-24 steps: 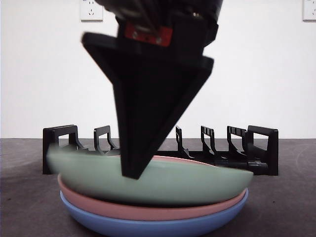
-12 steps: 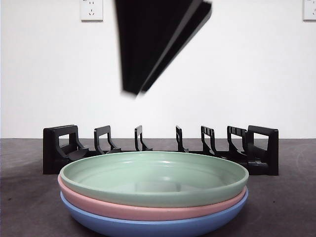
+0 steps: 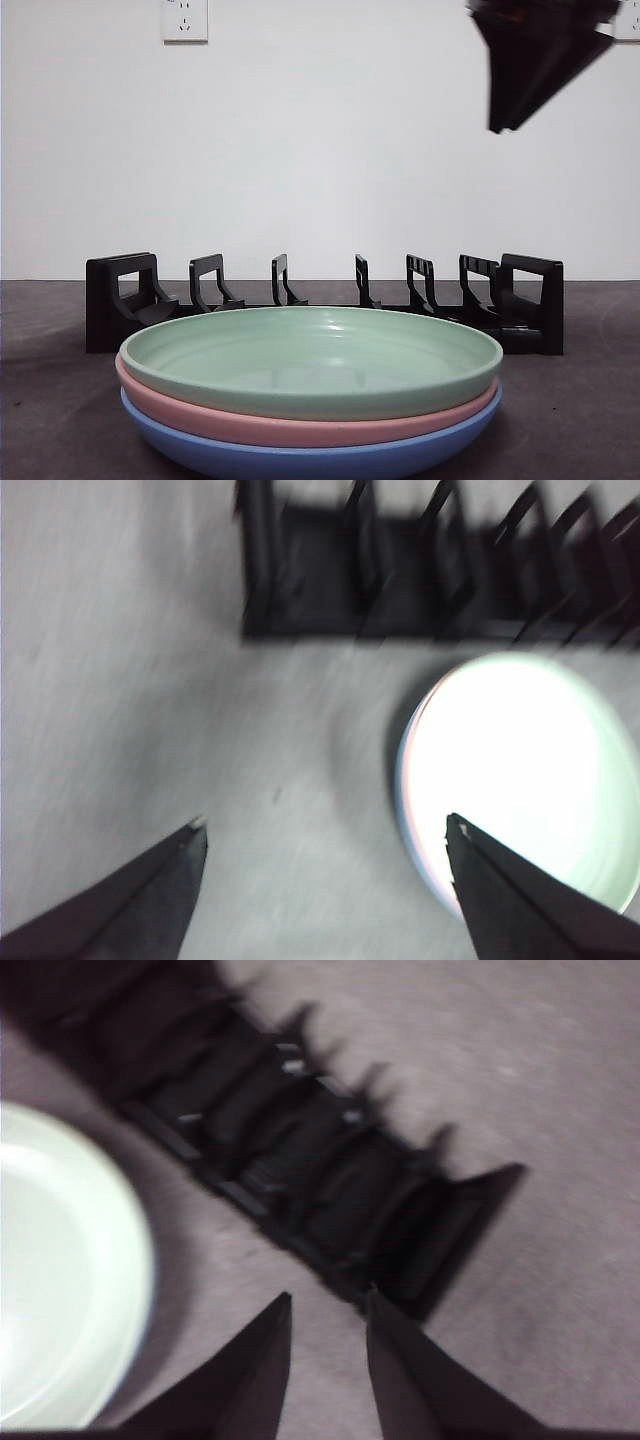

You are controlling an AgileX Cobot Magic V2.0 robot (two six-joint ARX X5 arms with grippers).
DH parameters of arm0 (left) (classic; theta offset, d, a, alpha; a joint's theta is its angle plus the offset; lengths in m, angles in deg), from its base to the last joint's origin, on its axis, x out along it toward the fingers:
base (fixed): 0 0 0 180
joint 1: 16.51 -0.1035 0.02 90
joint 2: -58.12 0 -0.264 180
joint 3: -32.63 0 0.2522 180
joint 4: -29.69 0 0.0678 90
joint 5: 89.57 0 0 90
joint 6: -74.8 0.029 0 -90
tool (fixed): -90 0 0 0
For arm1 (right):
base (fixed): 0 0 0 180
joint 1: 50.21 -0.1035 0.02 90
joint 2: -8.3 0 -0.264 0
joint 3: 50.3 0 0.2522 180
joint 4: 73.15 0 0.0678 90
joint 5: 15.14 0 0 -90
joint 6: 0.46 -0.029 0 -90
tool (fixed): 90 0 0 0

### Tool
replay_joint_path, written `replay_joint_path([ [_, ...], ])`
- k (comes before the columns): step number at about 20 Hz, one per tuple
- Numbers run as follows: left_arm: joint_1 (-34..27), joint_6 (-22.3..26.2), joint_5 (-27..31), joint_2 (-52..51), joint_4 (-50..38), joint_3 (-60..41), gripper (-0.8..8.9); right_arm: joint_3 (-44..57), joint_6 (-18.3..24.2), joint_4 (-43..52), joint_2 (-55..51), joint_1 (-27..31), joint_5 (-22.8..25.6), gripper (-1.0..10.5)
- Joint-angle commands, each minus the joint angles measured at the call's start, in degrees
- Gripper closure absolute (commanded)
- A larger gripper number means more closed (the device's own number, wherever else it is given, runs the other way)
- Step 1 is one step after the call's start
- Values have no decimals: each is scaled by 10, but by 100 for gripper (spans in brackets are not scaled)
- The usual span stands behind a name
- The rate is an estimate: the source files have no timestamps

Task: Place the plate

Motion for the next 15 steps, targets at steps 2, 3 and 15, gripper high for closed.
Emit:
replay_joint_path([
  [2,2,5,1,2,-19,10,438,-9,7,6,2,69,-63,823],
  [3,2,5,1,2,-17,10,438,-9,7,-1,2,81,-75,821],
  [15,2,5,1,-2,-24,10,806,-9,7,18,1,96,-101,932],
])
